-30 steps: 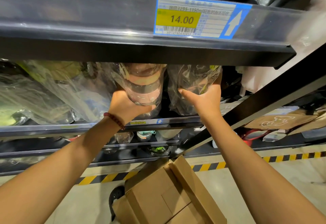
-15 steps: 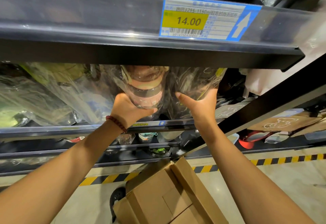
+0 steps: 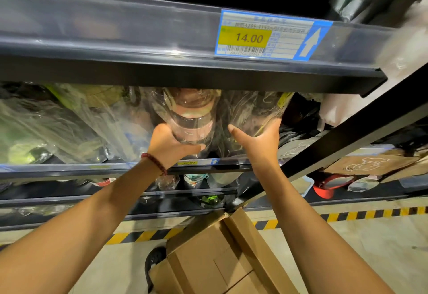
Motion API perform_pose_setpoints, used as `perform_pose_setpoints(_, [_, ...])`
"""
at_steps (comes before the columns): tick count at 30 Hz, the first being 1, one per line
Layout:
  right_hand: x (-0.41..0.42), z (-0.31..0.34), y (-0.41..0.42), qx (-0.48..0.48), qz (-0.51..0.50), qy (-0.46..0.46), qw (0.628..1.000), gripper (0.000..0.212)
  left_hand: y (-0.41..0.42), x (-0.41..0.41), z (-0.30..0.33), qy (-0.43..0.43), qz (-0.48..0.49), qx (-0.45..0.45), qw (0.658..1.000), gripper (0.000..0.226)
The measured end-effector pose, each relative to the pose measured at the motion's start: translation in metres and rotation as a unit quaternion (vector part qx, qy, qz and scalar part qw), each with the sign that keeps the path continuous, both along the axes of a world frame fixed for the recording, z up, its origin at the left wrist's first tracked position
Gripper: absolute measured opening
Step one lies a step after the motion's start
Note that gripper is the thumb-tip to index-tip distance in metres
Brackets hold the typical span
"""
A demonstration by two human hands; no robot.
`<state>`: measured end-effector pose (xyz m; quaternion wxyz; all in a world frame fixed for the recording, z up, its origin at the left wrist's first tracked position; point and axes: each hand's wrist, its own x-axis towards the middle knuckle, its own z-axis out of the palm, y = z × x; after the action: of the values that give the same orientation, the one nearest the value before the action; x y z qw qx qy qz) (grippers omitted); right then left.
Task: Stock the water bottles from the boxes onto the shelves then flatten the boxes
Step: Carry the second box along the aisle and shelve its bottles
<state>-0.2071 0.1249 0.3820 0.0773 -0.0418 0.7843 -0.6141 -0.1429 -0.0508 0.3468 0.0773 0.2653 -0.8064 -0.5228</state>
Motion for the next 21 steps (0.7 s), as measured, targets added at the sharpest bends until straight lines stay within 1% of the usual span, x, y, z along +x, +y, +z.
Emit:
perform_pose_setpoints(3, [0.003, 0.003, 0.002, 0.022, 0.012, -0.01, 1.0, 0.07, -0.003, 0.0, -0.002, -0.02, 0.004, 0.0, 1.0, 0.047])
perform_pose_setpoints(5, [0.004, 0.004, 0.002, 0.027, 0.017, -0.018, 0.999, 0.067, -0.003, 0.002, 0.0, -0.022, -0.007, 0.003, 1.0, 0.041])
perform_pose_setpoints(7, [0.006, 0.006, 0.003, 0.028, 0.017, -0.019, 0.999, 0.07, -0.001, 0.005, 0.004, -0.012, -0.017, 0.003, 1.0, 0.033])
perform_pose_setpoints(8, [0.007, 0.006, 0.003, 0.025, 0.018, -0.021, 0.999, 0.073, -0.001, 0.007, 0.005, -0.009, -0.02, 0.0, 1.0, 0.034])
perform_pose_setpoints(11, [0.014, 0.01, 0.006, 0.022, 0.028, -0.013, 0.999, 0.086, 0.001, 0.013, 0.009, -0.003, -0.01, -0.004, 1.0, 0.055])
perform_pose_setpoints(14, [0.018, 0.011, 0.011, 0.034, 0.031, -0.017, 0.999, 0.095, 0.009, 0.019, 0.021, 0.016, 0.003, -0.02, 1.0, 0.069])
perform_pose_setpoints(16, [0.025, 0.015, 0.013, 0.045, 0.03, -0.031, 0.998, 0.102, 0.014, 0.025, 0.031, -0.008, 0.029, -0.039, 0.999, 0.075])
perform_pose_setpoints(19, [0.039, 0.028, 0.019, 0.031, 0.033, -0.046, 0.998, 0.096, 0.017, 0.04, 0.043, -0.005, 0.034, -0.035, 0.999, 0.076])
perform_pose_setpoints(21, [0.052, 0.037, 0.027, 0.036, 0.034, -0.059, 0.997, 0.089, 0.02, 0.055, 0.052, 0.011, 0.041, -0.011, 0.999, 0.087])
